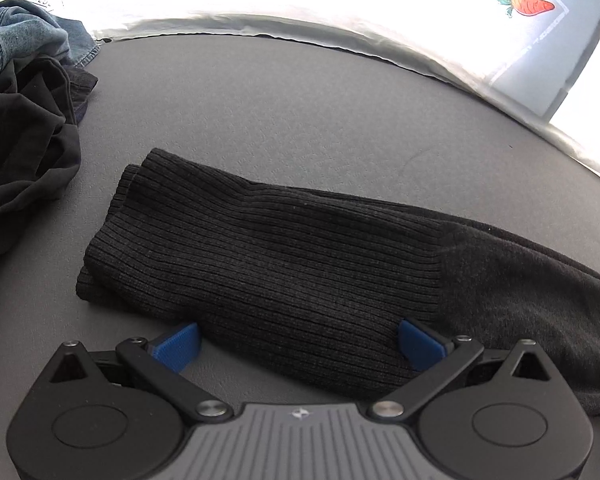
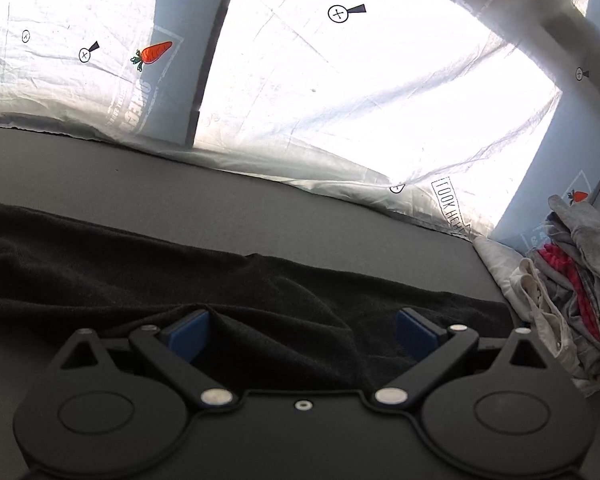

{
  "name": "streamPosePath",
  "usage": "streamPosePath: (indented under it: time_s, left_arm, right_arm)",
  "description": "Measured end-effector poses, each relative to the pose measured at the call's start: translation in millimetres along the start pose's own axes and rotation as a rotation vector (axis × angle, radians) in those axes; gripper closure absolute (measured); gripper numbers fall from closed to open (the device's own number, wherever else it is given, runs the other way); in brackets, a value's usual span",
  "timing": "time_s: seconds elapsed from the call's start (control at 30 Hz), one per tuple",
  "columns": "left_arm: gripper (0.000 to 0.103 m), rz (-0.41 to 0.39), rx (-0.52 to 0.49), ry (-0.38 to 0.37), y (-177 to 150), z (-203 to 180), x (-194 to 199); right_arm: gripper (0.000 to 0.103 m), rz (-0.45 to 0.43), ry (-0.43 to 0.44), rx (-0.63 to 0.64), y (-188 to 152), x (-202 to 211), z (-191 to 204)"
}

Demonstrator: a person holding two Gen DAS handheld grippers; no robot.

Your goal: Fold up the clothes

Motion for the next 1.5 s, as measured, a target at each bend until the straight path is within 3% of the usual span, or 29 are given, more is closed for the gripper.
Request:
streamPosePath:
  time_s: [0.23, 0.33, 0.47, 0.63, 0.9, 1.1, 1.27, 1.37, 1.4, 1.47, 1.5]
  left_arm:
    - [0.0, 0.003, -0.002, -0.002, 0.2, 0.6, 0.1]
    - [0.0, -0.002, -0.005, -0.003, -0.4, 1.3, 0.5]
    - [0.0, -0.004, -0.006, -0.004, -0.3, 0.5, 0.4]
    - [0.0, 0.01, -0.002, -0.001, 2.5, -0.7, -1.7]
    - [0.0, 0.02, 0.003, 0.002, 2.4, -1.3, -1.5]
    - [0.0, 0.011, 0.001, -0.008, 0.6, 0.4, 1.0]
    - [0.0, 0.01, 0.01, -0.07, -2.4, 8.5, 8.9]
    - [0.001, -0.066, 0.07, -0.067, 0.3, 32.2, 27.0]
    - [0.005, -0.107, 0.079, -0.055, 2.6, 41.8, 34.3]
    - [0.033, -0.192, 0.081, -0.025, 8.4, 61.5, 46.8]
    - [0.052, -0.212, 0.081, -0.009, 12.0, 70.1, 47.2]
  right_arm:
    - [0.003, 0.075, -0.03, 0.228, -23.2, -13.0, 18.0]
    - [0.002, 0.073, -0.118, 0.289, -24.6, -17.2, 17.0]
    - [0.001, 0.116, -0.246, 0.335, -22.1, -31.8, 4.0]
    - [0.001, 0.149, -0.274, 0.292, -21.5, -19.5, -16.9]
    - [0.001, 0.133, -0.19, 0.309, -56.6, 26.7, -16.2]
    - [0.001, 0.118, -0.145, 0.265, -53.3, 41.8, -15.0]
    - [0.001, 0.092, -0.061, 0.146, -40.4, 59.1, -13.2]
    - [0.001, 0.102, -0.039, 0.045, -34.2, 60.8, -17.0]
    - [0.001, 0.109, -0.039, 0.034, -33.3, 58.7, -17.5]
    - [0.001, 0.112, -0.041, 0.042, -31.1, 55.2, -17.8]
    - [0.001, 0.113, -0.042, 0.049, -29.8, 53.9, -16.5]
Point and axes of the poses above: each gripper's, at about its wrist camera, not at the fingertips, and x roughly against the way its jaws point, z to its left, y to its top, the point moved 8 cm from there along -x, roughly the way its jaws point, and after that the axes turned 2 degrees about -z, right-handed, at the moved point
